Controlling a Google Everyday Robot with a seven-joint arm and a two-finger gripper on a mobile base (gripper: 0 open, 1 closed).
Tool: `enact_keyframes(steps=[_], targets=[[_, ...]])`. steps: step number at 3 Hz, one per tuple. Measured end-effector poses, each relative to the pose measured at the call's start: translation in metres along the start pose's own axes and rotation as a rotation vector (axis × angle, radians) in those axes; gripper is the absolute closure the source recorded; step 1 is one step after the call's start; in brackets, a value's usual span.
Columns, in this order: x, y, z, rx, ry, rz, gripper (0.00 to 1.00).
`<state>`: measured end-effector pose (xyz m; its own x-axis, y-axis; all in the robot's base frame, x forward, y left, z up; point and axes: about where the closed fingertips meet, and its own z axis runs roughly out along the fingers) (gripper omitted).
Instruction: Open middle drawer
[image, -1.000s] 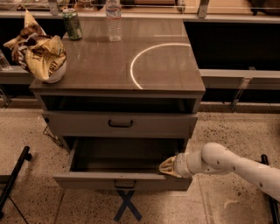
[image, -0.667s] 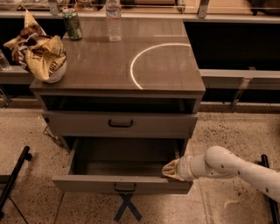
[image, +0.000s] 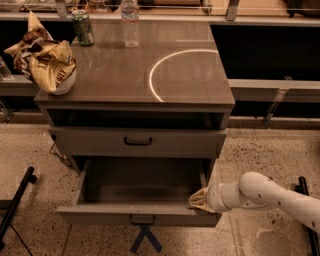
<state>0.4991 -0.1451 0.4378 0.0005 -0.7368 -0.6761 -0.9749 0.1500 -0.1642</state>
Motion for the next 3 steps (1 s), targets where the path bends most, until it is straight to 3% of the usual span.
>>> enact_keyframes(steps=[3], targets=[[0.0110, 0.0191, -0.0086, -0.030, 0.035, 0.028, 1.00]])
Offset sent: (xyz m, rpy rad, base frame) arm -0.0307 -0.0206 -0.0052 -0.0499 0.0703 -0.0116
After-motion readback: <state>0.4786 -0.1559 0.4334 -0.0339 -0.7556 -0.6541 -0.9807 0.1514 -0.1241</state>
